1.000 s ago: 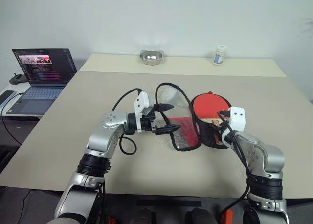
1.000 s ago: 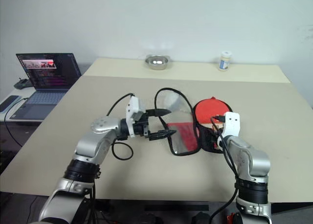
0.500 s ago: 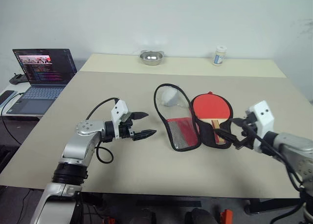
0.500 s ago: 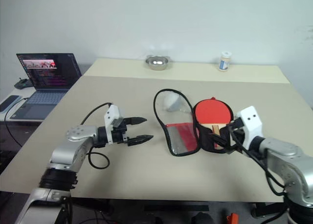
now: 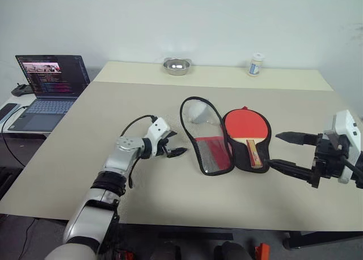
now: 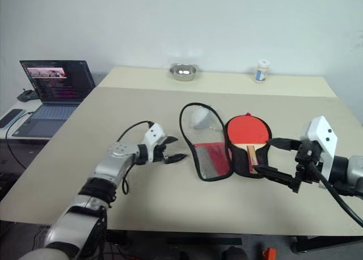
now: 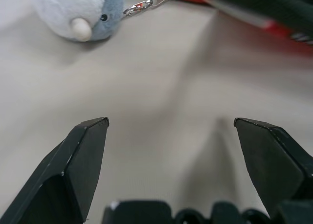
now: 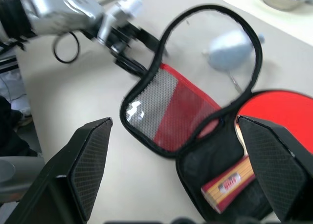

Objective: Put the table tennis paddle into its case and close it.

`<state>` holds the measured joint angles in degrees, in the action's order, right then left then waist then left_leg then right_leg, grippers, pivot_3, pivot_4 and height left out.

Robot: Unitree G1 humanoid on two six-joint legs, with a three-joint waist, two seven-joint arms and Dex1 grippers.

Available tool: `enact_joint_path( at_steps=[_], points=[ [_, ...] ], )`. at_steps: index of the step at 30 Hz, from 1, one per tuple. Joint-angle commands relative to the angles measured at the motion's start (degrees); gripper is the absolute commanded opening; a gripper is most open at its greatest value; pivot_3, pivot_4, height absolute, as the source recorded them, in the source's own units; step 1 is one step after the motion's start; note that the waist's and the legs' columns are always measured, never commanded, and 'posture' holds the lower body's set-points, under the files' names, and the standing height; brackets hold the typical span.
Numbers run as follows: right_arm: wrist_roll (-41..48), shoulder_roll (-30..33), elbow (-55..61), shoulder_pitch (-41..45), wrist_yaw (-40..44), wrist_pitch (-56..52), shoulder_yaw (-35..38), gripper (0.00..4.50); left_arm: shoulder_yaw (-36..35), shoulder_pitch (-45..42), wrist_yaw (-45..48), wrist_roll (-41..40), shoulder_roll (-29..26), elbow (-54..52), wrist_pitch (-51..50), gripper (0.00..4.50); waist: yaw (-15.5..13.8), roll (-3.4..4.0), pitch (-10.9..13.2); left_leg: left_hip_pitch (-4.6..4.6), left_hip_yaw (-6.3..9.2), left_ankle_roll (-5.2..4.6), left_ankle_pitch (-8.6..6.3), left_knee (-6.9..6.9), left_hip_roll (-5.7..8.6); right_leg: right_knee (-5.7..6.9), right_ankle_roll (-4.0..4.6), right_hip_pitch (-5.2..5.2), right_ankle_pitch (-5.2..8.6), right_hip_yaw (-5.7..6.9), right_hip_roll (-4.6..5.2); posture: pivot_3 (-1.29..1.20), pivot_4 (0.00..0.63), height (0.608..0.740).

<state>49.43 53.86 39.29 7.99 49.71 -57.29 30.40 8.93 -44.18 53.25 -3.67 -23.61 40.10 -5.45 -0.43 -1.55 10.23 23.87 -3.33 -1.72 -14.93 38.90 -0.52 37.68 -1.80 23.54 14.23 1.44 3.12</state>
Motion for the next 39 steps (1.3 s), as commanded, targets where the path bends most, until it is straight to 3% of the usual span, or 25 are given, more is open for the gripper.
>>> enact_joint_path(
  at_steps=[1, 9, 16, 19, 25, 30, 39],
  points=[
    [2.37, 1.42, 1.6, 0.35, -1.34, 0.54, 2.04, 4.48, -0.47, -3.85, -1.8, 0.7, 2.83, 4.23, 2.4, 4.5, -0.01, -0.01, 0.01, 0.01, 0.0, 0.0, 0.0, 0.0, 0.01, -0.01, 0.0, 0.0, 0.0, 0.0, 0.01, 0.0, 0.15, 0.74],
    [4.02, 5.81, 0.64, -3.34, 0.28, 0.47, 6.74, 4.48, -3.36, -12.57, 1.11, -5.81, 15.0, 2.83, -1.14, 4.5, -0.79, -0.1, 0.06, 0.09, 0.04, 0.0, 0.0, 0.03, 0.04, -0.04, 0.0, 0.01, 0.0, 0.05, 0.04, 0.0, 0.15, 0.74],
    [3.49, 7.39, -0.08, -5.62, 0.49, 1.28, 8.05, 4.48, -2.32, -22.68, -0.96, -3.46, 24.75, 12.8, 2.86, 4.5, -0.78, -0.11, 0.07, 0.1, 0.04, -0.01, -0.01, 0.02, 0.1, -0.08, -0.02, -0.01, 0.0, 0.05, -0.01, 0.0, 0.15, 0.74],
    [1.35, 7.37, -0.32, -6.77, -0.83, 1.88, 7.52, 4.48, -2.47, -23.83, -2.36, -2.3, 26.34, 16.54, 5.23, 4.5, -0.68, -0.12, 0.07, 0.06, 0.03, -0.01, -0.01, 0.01, 0.08, -0.06, -0.02, 0.0, 0.01, 0.04, -0.05, 0.0, 0.15, 0.74],
    [0.04, 4.6, -4.53, -5.2, -8.0, 0.13, 3.03, 4.48, -3.11, -19.32, 4.07, -3.52, 23.14, 12.82, 6.33, 4.5, 0.0, -0.1, 0.06, 0.02, 0.01, 0.0, 0.0, 0.01, 0.01, -0.02, -0.02, 0.01, 0.01, 0.02, -0.07, 0.0, 0.15, 0.74],
    [-8.63, 0.47, -14.66, 1.56, -15.19, 4.07, -7.82, 4.48, -2.36, -10.36, 15.63, -5.48, 14.05, 0.88, 3.41, 4.5, 0.67, -0.08, 0.05, -0.01, -0.06, 0.01, 0.01, 0.02, 0.0, 0.04, 0.01, 0.04, 0.0, -0.08, -0.06, 0.0, 0.15, 0.74],
    [-19.28, -8.41, -32.99, 14.23, -22.56, 6.66, -18.11, 4.48, -2.86, 1.03, 20.42, -11.58, 4.14, -24.01, -8.95, 4.5, 0.14, -0.04, 0.04, 0.03, -0.06, 0.02, 0.02, 0.04, 0.07, 0.09, 0.02, 0.07, -0.01, -0.1, 0.0, 0.0, 0.15, 0.74]
  ],
)
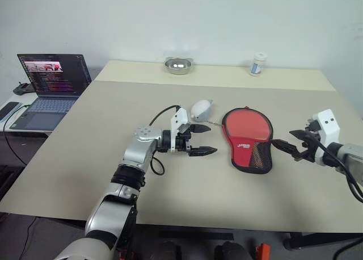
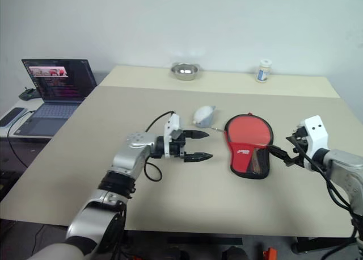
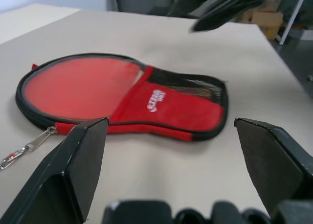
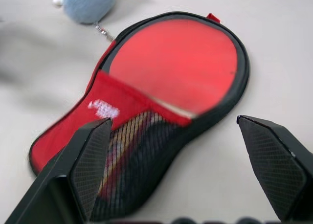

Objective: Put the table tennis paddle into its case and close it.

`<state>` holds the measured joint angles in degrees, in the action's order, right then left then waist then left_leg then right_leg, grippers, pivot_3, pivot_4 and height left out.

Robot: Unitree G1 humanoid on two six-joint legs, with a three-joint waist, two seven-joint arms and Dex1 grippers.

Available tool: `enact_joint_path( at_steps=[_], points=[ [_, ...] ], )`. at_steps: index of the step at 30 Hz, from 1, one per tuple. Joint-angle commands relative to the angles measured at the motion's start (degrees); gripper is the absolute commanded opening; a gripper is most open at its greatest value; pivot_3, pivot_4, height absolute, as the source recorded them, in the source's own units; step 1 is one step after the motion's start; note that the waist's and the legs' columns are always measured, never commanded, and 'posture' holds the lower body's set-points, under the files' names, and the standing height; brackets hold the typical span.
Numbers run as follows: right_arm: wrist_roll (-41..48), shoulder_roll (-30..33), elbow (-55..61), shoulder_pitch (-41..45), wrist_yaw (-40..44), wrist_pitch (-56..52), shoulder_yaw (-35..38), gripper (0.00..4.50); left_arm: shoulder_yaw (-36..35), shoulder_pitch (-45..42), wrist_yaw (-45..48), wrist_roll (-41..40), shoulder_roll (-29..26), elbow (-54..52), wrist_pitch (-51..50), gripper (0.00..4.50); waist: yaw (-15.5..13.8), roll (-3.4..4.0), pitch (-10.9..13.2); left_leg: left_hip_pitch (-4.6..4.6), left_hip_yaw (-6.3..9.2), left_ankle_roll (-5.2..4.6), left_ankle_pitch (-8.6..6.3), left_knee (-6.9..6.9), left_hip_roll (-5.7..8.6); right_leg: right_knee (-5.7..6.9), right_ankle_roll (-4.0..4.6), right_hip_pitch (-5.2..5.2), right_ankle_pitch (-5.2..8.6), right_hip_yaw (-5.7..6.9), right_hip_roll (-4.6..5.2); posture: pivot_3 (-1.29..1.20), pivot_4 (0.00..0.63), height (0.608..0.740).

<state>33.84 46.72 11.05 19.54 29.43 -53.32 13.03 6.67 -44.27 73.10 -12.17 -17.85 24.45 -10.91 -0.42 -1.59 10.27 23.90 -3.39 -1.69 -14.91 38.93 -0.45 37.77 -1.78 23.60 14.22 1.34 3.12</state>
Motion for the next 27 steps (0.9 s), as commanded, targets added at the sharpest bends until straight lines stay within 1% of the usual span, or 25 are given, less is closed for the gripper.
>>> enact_joint_path(
  at_steps=[1, 5, 8, 16, 26, 27],
  points=[
    [-4.86, -2.06, -6.79, 3.58, -2.58, 3.38, -1.5, 4.48, -0.73, 1.92, 0.44, -3.79, -2.43, -10.54, -4.82, 4.5, 0.07, 0.01, 0.0, 0.0, -0.02, 0.0, 0.0, 0.01, 0.0, 0.0, 0.0, -0.01, 0.0, -0.03, 0.0, 0.0, 0.15, 0.74],
    [-8.51, -5.1, -12.63, 5.63, -2.1, 6.62, -4.73, 4.48, -1.07, 3.64, -1.59, -4.8, -4.35, -14.35, -7.37, 4.5, 0.1, 0.02, -0.01, -0.02, -0.01, -0.01, 0.0, 0.01, 0.01, 0.04, 0.0, -0.01, 0.0, -0.01, 0.0, 0.0, 0.15, 0.74],
    [-10.59, -7.28, -15.79, 6.46, -1.91, 8.46, -6.41, 4.48, -0.65, 3.98, -2.63, -4.69, -4.69, -14.65, -7.54, 4.5, 0.31, 0.03, -0.02, -0.04, -0.02, -0.01, 0.0, 0.02, 0.0, 0.08, 0.0, -0.01, 0.0, -0.02, -0.03, 0.0, 0.15, 0.74],
    [-13.85, -11.6, -22.71, 9.1, -1.31, 11.71, -8.02, 4.48, 0.22, 4.16, -3.33, -4.55, -4.45, -14.41, -7.21, 4.5, 0.5, 0.03, -0.02, -0.06, -0.03, 0.0, 0.0, 0.02, 0.0, 0.11, 0.0, -0.01, 0.0, -0.02, -0.04, 0.0, 0.15, 0.74],
    [-17.38, -12.54, -28.14, 10.56, 2.09, 10.58, -10.92, 4.48, 0.8, 5.01, -3.64, -3.94, -5.45, -13.96, -5.85, 4.5, 0.73, 0.05, -0.05, -0.21, -0.06, 0.0, 0.01, 0.02, -0.03, 0.18, 0.0, -0.08, 0.0, -0.06, -0.04, 0.0, 0.15, 0.74],
    [-17.5, -12.64, -28.56, 10.72, 2.54, 10.24, -11.2, 4.31, 0.88, 5.2, -3.6, -3.84, -5.62, -13.98, -5.67, 4.5, 0.73, 0.05, -0.05, -0.23, -0.06, 0.0, 0.0, 0.02, -0.04, 0.19, 0.0, -0.09, 0.0, -0.07, -0.04, 0.0, 0.15, 0.74]
  ],
)
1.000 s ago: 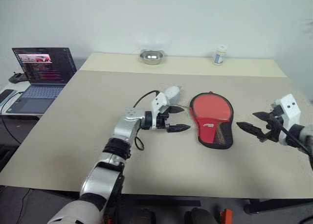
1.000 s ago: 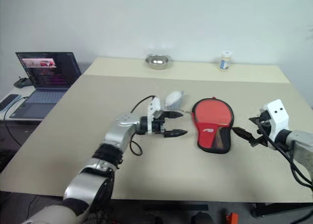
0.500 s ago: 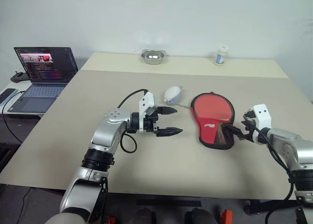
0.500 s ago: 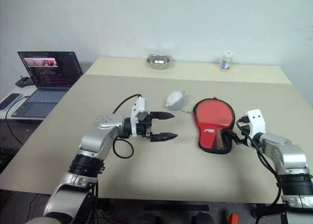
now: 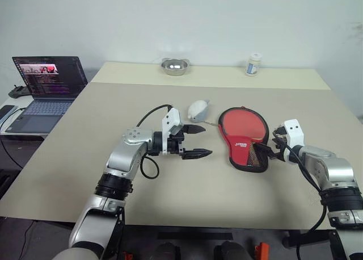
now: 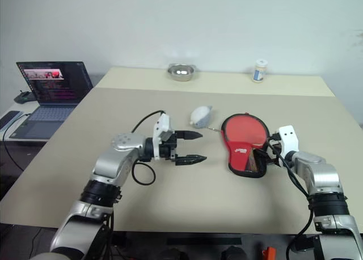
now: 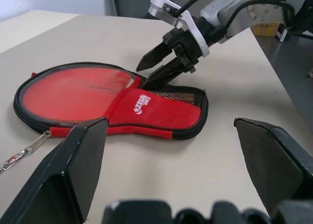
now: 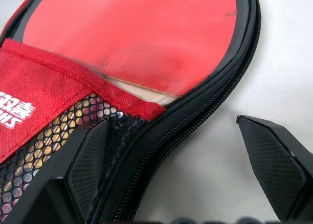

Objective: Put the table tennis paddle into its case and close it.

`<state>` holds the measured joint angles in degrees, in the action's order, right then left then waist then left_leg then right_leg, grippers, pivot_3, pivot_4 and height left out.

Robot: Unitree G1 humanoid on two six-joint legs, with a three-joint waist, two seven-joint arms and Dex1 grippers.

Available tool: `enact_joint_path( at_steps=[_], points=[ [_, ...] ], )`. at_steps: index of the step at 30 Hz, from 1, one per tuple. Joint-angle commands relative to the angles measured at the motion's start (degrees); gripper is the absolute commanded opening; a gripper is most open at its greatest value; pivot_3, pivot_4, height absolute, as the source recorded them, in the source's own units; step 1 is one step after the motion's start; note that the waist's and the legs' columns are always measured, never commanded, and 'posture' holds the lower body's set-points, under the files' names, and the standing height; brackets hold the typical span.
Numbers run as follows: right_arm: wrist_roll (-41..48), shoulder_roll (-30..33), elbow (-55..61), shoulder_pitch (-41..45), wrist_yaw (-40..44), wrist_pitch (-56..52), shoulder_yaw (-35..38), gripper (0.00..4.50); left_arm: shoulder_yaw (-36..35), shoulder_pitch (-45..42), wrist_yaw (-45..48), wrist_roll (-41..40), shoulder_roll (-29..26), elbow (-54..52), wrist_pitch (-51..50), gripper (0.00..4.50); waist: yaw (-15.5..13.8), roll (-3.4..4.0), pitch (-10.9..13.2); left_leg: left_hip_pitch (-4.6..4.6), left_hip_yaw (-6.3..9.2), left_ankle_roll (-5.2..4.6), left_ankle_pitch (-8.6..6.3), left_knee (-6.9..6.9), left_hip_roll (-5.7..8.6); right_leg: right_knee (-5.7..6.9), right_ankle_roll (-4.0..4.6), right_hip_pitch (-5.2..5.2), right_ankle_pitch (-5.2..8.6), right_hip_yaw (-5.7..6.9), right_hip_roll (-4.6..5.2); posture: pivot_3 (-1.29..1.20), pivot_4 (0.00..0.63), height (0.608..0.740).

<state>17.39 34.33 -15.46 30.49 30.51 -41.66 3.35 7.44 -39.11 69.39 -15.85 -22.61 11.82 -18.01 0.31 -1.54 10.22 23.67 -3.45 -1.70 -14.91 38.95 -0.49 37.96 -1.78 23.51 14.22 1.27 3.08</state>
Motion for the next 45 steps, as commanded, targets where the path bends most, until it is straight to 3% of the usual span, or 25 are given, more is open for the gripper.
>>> enact_joint_path(
  at_steps=[1, 15, 28, 38, 45],
  points=[
    [-1.08, -0.35, -2.4, -0.08, 2.1, -1.93, -1.87, 4.1, 0.15, 0.21, 0.19, -0.16, -1.03, -1.4, 1.49, 4.5, 0.01, 0.0, 0.0, -0.01, 0.0, 0.0, 0.0, 0.0, -0.01, 0.01, 0.0, -0.01, 0.0, 0.0, 0.0, 0.0, 0.15, 0.74],
    [-0.03, -4.29, -3.11, 2.66, 7.23, -6.52, -2.79, 0.08, -0.31, 2.68, 4.39, -1.4, -5.64, -1.95, 1.82, 4.5, 0.44, -0.2, -0.22, -0.47, -0.1, 0.0, -0.01, -0.04, -0.08, 0.03, 0.02, -0.35, 0.0, -0.1, -0.01, 0.0, 0.15, 0.74],
    [5.15, -9.84, 28.41, -2.97, 4.12, -21.51, -6.8, 0.04, -0.21, 9.04, 10.22, -5.04, -14.32, -10.61, -2.98, 4.5, 1.58, -0.14, -0.18, -0.17, -0.12, 0.01, -0.01, -0.22, -0.13, 0.07, 0.06, 0.08, 0.03, -0.16, -0.02, 0.0, 0.15, 0.74],
    [12.25, -12.5, 51.32, -19.16, -3.09, -39.22, 3.9, 0.04, 0.75, 16.29, 11.26, -7.05, -16.13, -16.38, -3.75, 4.5, 0.42, -0.14, -0.18, 0.17, -0.03, 0.02, -0.02, -0.13, -0.03, -0.01, 0.06, 0.25, 0.03, -0.07, 0.13, 0.0, 0.15, 0.74],
    [15.89, -11.53, 58.59, -25.01, -3.31, -45.75, 9.09, 0.04, 1.58, 16.24, 12.44, -6.53, -15.8, -14.29, -1.66, 4.5, -0.16, -0.14, -0.18, 0.16, -0.01, 0.02, -0.02, -0.13, -0.04, -0.04, 0.07, 0.24, 0.05, -0.04, 0.1, 0.0, 0.15, 0.74]
  ],
)
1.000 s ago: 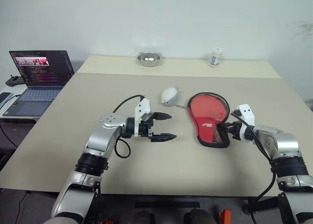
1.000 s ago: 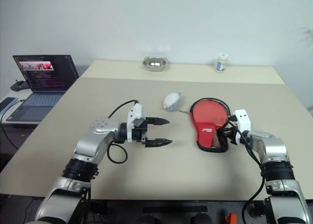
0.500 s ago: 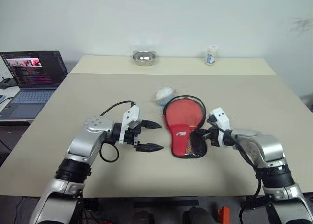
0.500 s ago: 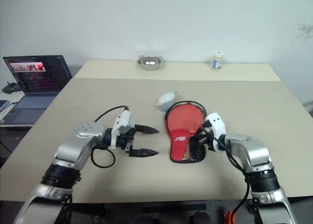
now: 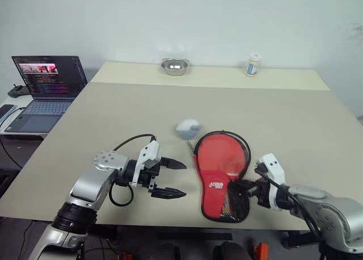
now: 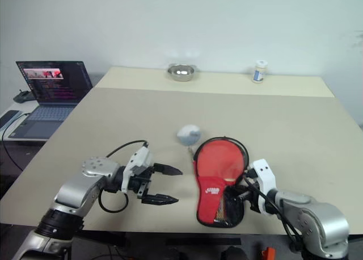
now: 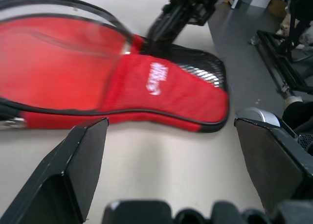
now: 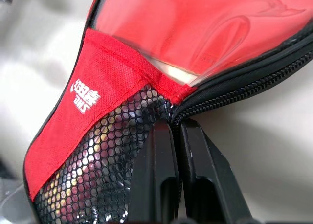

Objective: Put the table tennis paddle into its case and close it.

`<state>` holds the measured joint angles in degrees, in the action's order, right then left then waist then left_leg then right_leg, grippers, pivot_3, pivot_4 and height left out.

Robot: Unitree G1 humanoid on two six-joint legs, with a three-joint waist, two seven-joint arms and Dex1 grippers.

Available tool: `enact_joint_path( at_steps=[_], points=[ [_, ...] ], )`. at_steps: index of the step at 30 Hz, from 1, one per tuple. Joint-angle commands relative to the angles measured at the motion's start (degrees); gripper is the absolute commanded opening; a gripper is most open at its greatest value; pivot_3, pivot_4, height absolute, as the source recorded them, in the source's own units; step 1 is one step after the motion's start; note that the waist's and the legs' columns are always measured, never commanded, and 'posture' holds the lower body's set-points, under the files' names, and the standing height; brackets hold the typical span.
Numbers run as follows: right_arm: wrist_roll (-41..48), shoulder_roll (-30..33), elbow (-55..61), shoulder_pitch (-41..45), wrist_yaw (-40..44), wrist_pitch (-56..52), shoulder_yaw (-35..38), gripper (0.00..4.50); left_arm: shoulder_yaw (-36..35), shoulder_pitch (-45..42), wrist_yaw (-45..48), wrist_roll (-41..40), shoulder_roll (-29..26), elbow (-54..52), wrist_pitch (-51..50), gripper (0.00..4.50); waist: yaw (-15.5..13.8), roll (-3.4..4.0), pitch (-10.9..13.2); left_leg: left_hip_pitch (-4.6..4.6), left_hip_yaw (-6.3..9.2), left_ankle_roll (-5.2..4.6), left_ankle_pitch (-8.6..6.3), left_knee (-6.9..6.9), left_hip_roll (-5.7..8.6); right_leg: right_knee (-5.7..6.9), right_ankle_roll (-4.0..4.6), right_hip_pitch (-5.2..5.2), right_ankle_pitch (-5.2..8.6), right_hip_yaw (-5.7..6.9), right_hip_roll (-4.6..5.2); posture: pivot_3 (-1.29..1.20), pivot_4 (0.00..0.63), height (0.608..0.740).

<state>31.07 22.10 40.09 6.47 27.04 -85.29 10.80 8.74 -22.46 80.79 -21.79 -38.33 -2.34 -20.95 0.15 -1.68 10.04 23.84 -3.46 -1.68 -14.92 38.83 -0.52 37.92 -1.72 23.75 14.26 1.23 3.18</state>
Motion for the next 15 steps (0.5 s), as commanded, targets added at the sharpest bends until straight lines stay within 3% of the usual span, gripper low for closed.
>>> enact_joint_path(
  at_steps=[1, 12, 13, 15],
  points=[
    [2.28, 0.84, 3.3, -1.16, 0.03, -2.45, 1.99, 0.04, 0.43, -0.51, 1.08, -0.55, 0.03, 0.05, 1.42, 4.5, 0.0, 0.0, 0.0, 0.0, 0.01, 0.0, 0.0, 0.0, 0.0, 0.0, 0.0, 0.0, 0.0, 0.01, -0.01, 0.0, 0.15, 0.74],
    [2.36, 3.14, 3.05, -2.15, -1.34, -1.11, 0.8, 0.04, 1.46, -1.09, 0.15, -0.26, 0.71, -0.22, 1.27, 4.5, -0.01, -0.01, 0.0, 0.02, 0.0, -0.01, 0.0, 0.0, 0.01, -0.04, -0.01, -0.01, 0.01, 0.03, -0.04, 0.0, 0.15, 0.74],
    [2.44, 3.53, 3.18, -2.32, -1.26, -0.77, 0.79, 0.54, 1.45, -1.05, 0.01, -0.33, 0.7, -0.42, 1.07, 4.5, -0.01, -0.01, 0.0, 0.02, 0.01, -0.01, 0.0, 0.0, 0.01, -0.05, -0.01, -0.01, 0.01, 0.03, -0.04, 0.0, 0.15, 0.74],
    [2.59, 4.79, 3.38, -2.55, -0.88, 0.03, 0.79, 1.13, 1.36, -0.95, -0.28, -0.56, 0.64, -0.79, 0.51, 4.5, -0.01, -0.01, 0.0, 0.02, 0.01, -0.01, 0.0, 0.0, 0.01, -0.05, -0.01, -0.02, 0.01, 0.04, -0.04, 0.0, 0.15, 0.74]
  ],
)
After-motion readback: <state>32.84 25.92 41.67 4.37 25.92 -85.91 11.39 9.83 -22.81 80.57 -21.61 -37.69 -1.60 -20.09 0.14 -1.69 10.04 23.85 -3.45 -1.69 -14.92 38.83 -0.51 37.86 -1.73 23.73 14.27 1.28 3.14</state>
